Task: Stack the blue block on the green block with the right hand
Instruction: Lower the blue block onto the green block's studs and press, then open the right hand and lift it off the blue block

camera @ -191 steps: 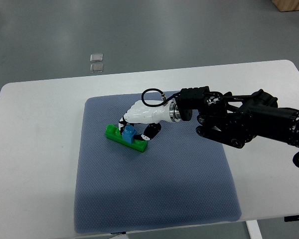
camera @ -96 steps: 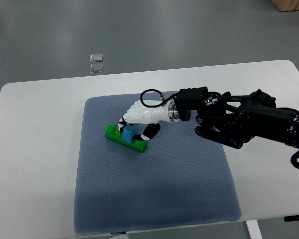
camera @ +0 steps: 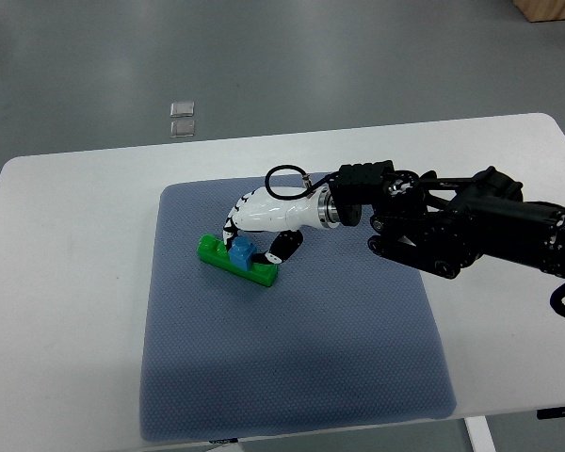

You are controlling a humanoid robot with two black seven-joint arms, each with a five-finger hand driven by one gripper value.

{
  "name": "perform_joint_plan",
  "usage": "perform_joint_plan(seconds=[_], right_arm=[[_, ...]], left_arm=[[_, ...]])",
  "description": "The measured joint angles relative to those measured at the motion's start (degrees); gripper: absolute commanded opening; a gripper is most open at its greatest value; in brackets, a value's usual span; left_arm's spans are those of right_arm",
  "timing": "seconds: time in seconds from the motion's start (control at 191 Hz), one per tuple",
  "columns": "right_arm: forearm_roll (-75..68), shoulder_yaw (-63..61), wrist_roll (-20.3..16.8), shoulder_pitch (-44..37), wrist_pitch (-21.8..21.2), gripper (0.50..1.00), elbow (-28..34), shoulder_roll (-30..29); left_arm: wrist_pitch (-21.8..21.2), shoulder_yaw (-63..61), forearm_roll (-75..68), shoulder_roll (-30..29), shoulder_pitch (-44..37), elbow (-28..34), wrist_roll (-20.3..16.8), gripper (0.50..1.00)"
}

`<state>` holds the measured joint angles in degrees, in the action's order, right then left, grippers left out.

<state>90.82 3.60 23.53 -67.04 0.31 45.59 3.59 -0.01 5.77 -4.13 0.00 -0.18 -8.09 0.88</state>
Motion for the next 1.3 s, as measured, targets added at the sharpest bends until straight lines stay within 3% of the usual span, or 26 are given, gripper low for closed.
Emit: perform_joint_plan(seconds=[1.302], right_arm=[[-0.20,-0.17,0.32,-3.26,-0.91,0.907,0.12,0.97]], left_arm=[[0.00,0.00,0.00,0.00,0.00,0.00,0.00,1.000]])
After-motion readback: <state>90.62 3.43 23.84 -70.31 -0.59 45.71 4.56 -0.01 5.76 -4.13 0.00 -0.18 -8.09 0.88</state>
